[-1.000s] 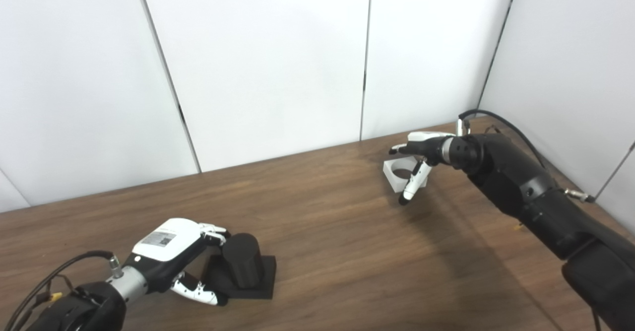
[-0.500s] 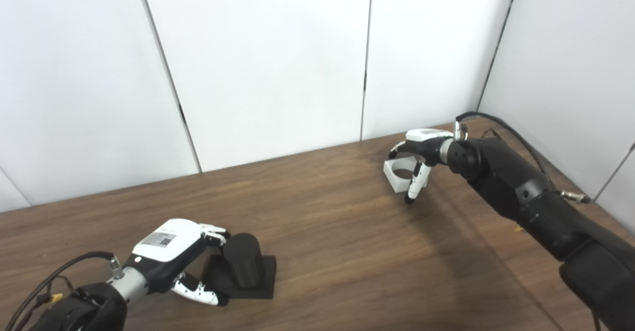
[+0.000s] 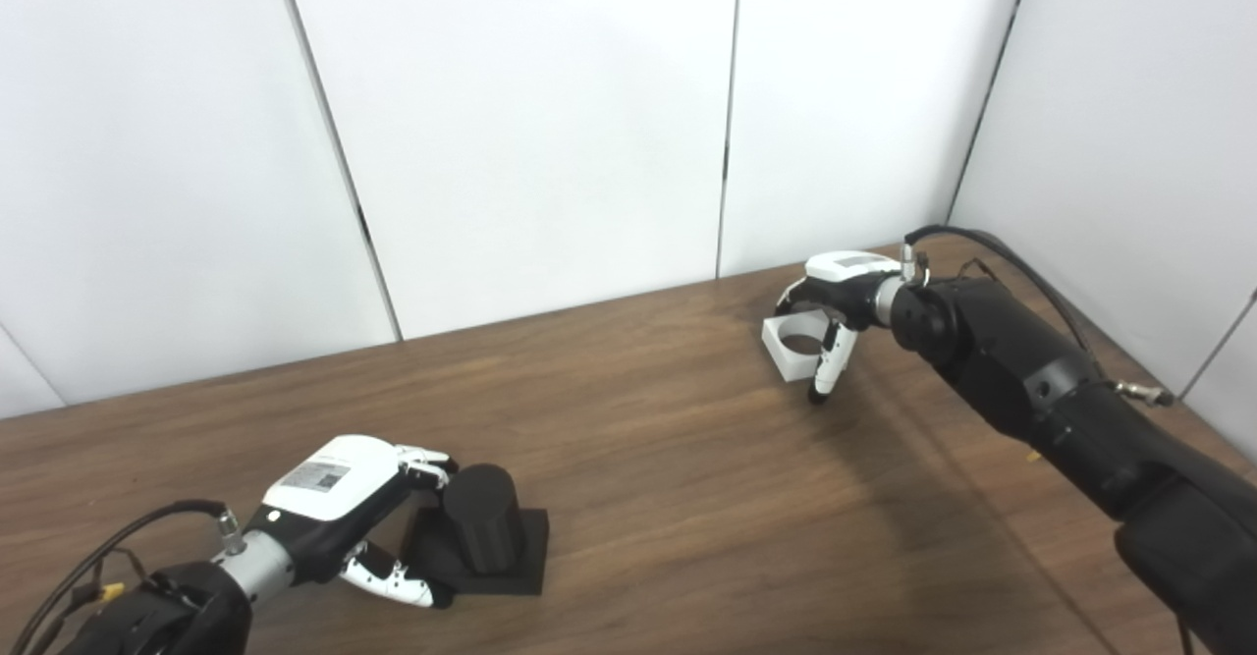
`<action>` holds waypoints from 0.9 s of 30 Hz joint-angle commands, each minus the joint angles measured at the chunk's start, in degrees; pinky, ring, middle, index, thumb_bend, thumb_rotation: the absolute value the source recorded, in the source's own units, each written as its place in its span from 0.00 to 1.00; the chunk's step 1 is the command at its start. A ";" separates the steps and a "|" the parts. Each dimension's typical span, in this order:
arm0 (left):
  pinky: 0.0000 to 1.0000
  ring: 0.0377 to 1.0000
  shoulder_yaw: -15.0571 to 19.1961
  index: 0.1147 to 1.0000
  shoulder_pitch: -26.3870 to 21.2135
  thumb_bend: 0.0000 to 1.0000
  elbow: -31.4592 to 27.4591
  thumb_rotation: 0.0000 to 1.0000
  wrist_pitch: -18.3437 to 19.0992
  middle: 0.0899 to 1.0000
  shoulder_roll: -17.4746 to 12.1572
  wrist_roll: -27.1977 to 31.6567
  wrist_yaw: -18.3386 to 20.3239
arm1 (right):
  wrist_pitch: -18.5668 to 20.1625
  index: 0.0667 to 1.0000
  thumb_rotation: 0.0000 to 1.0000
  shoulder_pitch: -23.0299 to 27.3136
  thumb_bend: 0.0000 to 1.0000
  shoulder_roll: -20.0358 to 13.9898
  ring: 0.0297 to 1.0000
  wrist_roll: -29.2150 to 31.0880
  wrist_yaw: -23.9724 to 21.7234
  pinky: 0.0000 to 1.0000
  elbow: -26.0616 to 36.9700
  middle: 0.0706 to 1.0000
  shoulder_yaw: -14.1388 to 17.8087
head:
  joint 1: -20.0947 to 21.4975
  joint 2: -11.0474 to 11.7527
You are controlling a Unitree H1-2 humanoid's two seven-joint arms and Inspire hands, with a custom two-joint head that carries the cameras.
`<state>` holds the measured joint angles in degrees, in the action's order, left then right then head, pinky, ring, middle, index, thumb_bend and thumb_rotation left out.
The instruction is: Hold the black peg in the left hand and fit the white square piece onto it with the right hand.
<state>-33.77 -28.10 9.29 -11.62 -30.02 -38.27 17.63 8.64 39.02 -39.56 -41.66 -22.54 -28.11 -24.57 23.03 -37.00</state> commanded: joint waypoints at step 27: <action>0.73 0.85 -1.61 0.42 4.40 0.52 0.73 0.05 -0.80 0.83 -2.44 -2.31 6.06 | -2.26 0.45 0.13 -4.22 0.52 -3.49 0.77 -3.94 12.95 0.72 -2.14 0.72 -0.40 | -0.20 -0.73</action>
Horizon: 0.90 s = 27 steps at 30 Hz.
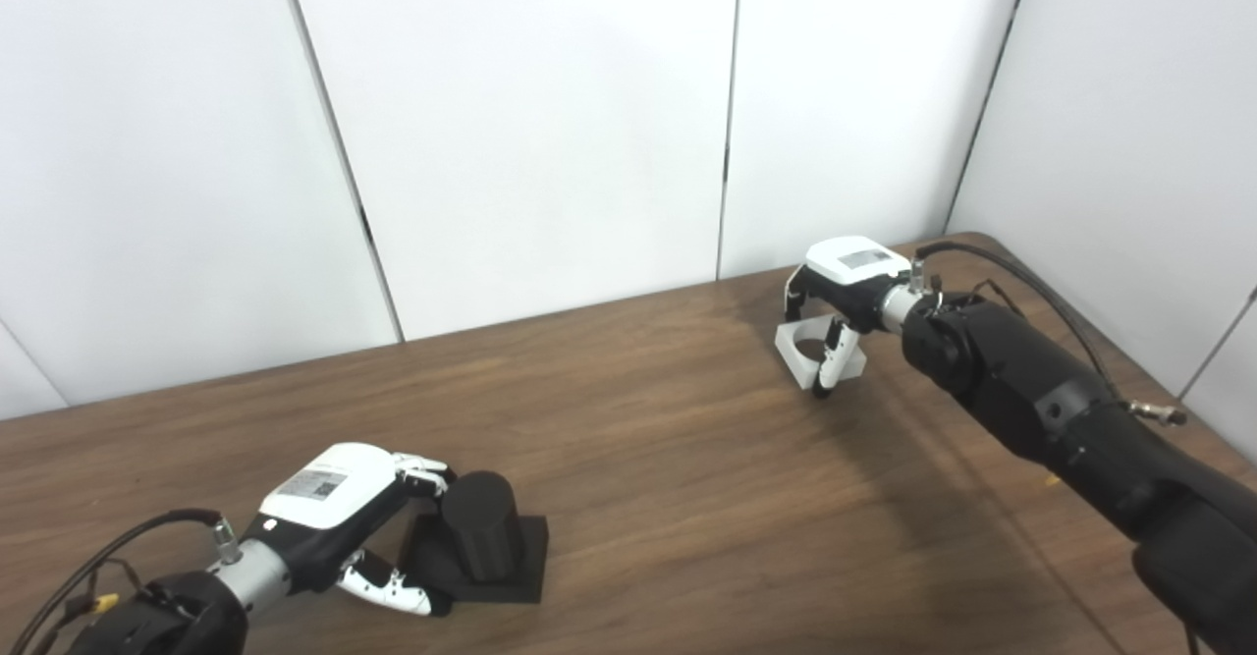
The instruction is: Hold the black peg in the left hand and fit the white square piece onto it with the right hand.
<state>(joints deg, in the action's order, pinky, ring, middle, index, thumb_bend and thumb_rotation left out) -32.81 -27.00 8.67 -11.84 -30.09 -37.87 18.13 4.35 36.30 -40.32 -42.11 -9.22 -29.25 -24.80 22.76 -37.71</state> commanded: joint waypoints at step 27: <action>0.71 0.87 -2.91 0.42 2.58 0.52 2.15 0.05 -0.59 0.82 -0.99 -3.30 5.50 | -1.34 0.45 0.13 -0.22 0.52 -1.18 0.83 -1.52 -3.88 0.79 13.26 0.74 4.51 | -3.00 -1.05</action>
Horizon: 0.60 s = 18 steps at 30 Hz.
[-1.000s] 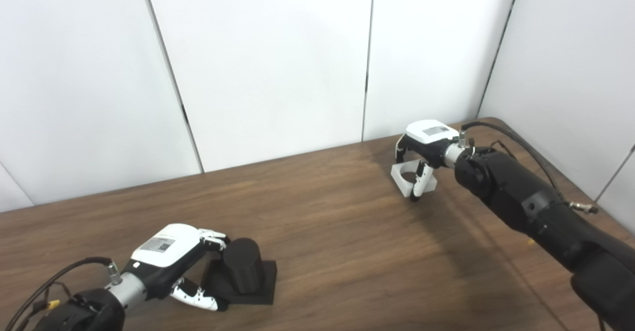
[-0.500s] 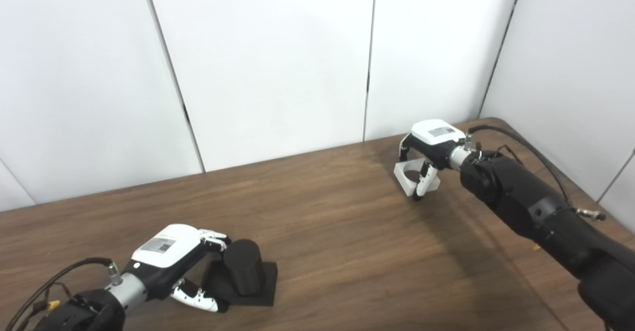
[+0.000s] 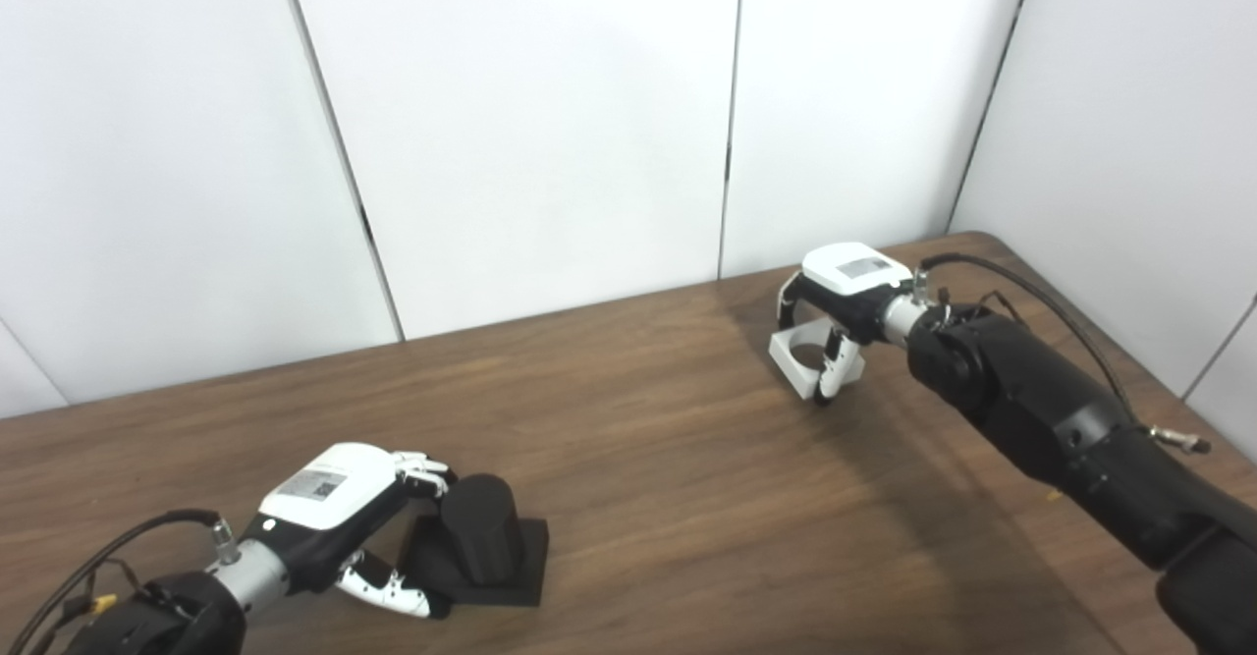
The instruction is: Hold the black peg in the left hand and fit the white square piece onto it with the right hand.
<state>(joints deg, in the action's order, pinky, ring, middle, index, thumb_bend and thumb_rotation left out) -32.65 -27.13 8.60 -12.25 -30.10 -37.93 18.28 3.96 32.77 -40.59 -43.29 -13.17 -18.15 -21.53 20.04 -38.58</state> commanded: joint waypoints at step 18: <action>0.70 0.87 -3.60 0.42 2.51 0.52 1.37 0.06 1.74 0.83 0.58 -4.27 5.75 | -6.46 0.44 0.13 3.43 0.52 0.99 0.82 2.07 -5.96 0.78 12.76 0.73 2.28 | -9.06 -2.16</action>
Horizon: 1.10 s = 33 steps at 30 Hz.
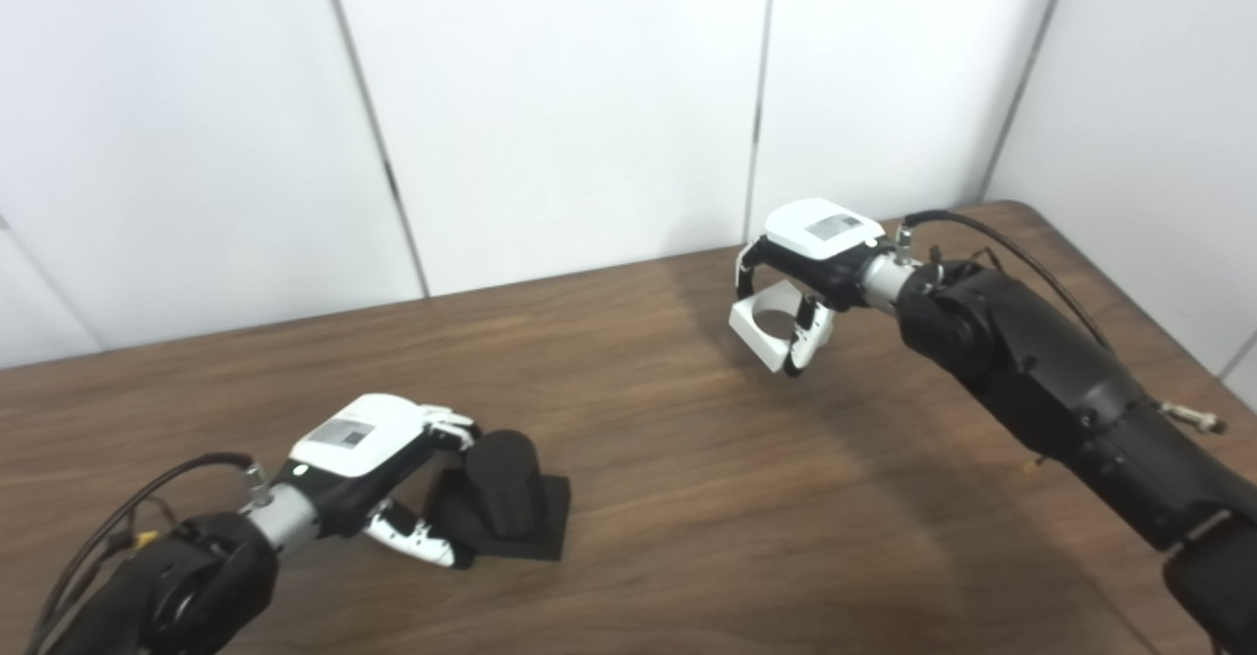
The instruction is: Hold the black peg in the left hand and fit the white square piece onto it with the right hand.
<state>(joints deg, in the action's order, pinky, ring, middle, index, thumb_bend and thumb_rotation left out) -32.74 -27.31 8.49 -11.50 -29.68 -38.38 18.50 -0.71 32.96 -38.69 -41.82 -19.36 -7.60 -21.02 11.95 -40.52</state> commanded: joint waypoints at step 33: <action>0.72 0.88 -4.61 0.42 1.24 0.52 1.67 0.06 5.06 0.84 2.78 -4.75 7.32 | -4.76 0.44 0.13 2.38 0.52 5.92 0.79 3.76 -10.63 0.73 21.41 0.72 2.60 | -10.86 -0.81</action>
<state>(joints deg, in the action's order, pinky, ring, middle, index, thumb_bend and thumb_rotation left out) -33.61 -28.96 8.23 -7.19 -27.57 -39.84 20.60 -3.72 32.82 -32.74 -39.10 -30.52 11.44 -19.20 1.05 -41.31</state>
